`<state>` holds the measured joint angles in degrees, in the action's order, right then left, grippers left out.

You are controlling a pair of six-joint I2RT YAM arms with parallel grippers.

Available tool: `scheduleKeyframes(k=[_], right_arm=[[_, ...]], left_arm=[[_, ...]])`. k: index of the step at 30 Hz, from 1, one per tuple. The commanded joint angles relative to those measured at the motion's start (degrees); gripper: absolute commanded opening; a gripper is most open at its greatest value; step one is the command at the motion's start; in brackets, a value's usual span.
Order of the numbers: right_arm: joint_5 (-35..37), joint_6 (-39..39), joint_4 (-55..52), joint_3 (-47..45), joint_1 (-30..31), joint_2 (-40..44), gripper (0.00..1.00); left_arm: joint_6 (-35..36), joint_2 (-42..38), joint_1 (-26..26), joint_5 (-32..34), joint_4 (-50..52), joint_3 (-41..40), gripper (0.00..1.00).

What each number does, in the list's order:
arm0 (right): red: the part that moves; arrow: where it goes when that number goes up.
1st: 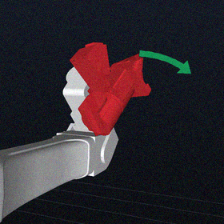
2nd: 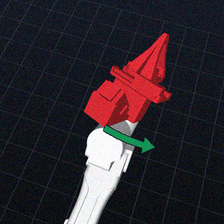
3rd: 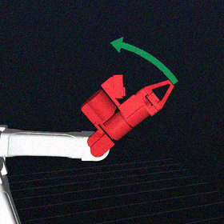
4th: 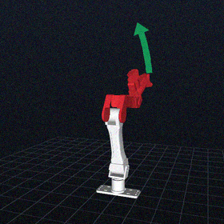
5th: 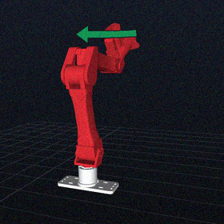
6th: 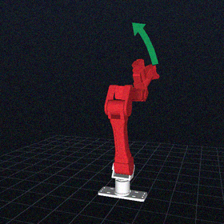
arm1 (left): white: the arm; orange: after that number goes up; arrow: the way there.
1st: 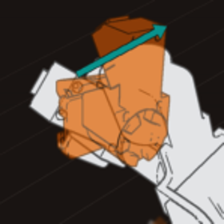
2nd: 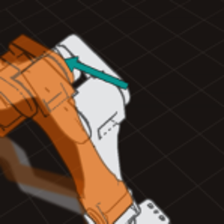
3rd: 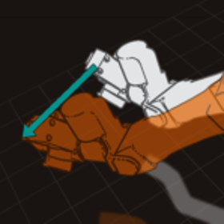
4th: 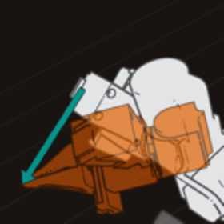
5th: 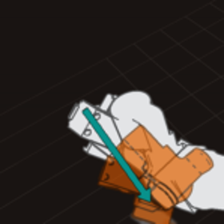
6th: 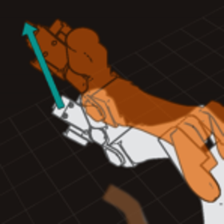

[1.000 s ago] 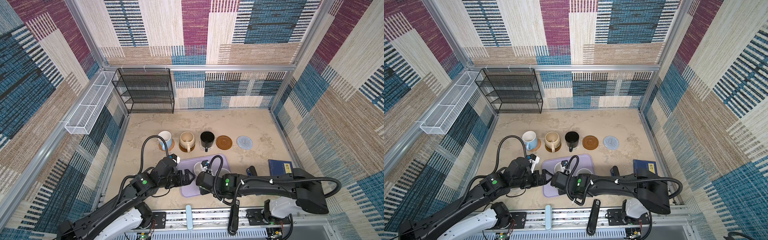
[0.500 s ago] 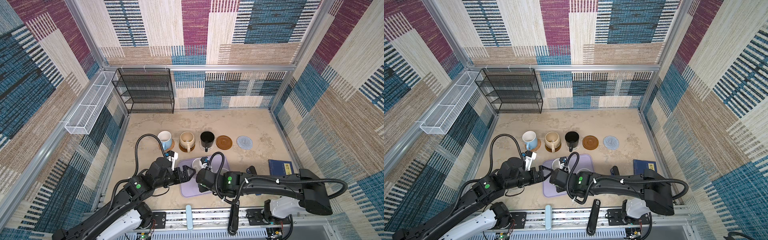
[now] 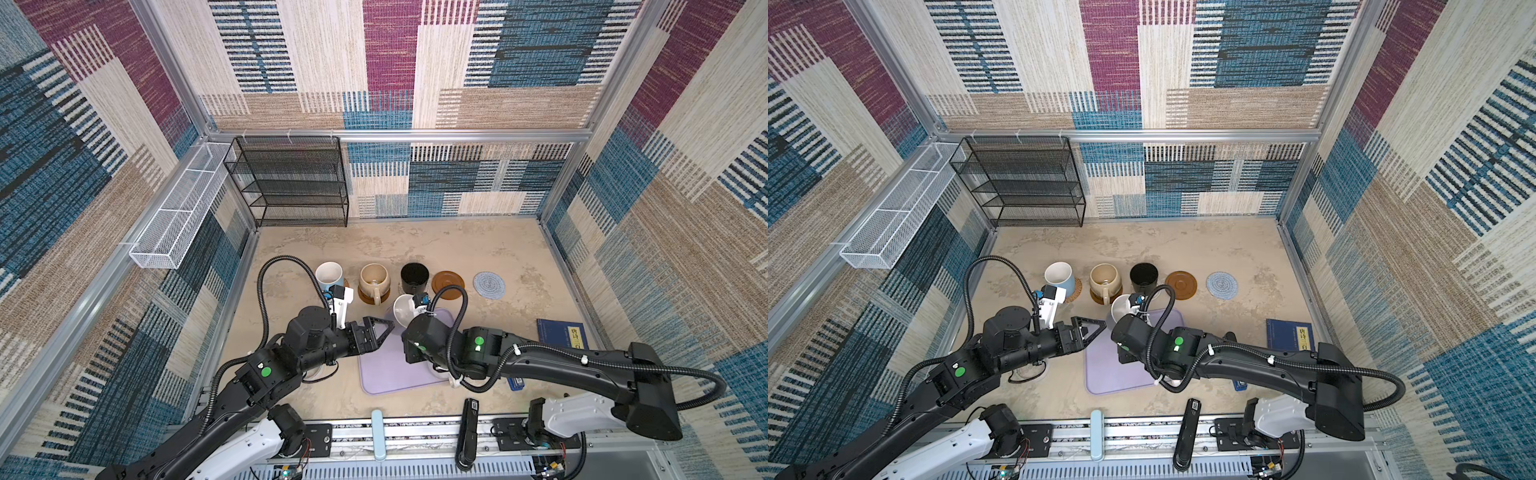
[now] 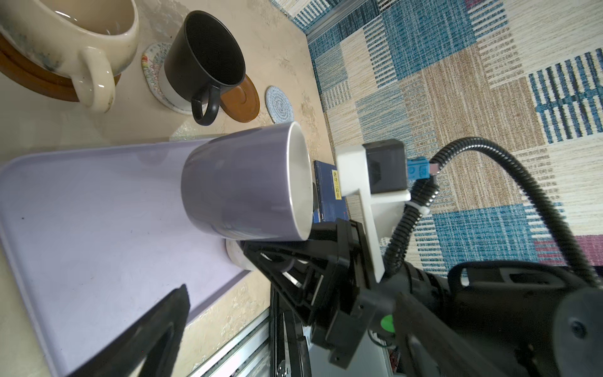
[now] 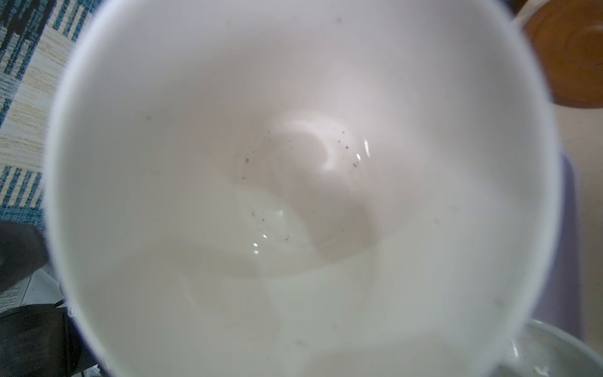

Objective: Place cups on coasters
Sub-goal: Place the cup on the coaster.

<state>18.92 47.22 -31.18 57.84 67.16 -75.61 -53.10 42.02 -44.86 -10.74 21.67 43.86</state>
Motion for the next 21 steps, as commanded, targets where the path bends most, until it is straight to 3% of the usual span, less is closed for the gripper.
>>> scheduleKeyframes(k=[1, 9, 21], right_arm=[[3.4, -2.3, 0.0, 0.3, -1.5, 2.5, 0.0], [3.3, -7.2, -2.5, -0.9, -8.8, 8.8, 0.0], [-2.0, -19.3, -2.8, -1.1, -25.5, 11.2, 0.0]], left_arm=[[2.4, 1.3, 0.0, 1.8, 0.5, 2.4, 1.0], [3.8, 6.6, 0.0, 0.8, 1.9, 5.6, 1.0], [6.2, 19.9, -0.6, -3.4, 1.3, 13.5, 1.0]])
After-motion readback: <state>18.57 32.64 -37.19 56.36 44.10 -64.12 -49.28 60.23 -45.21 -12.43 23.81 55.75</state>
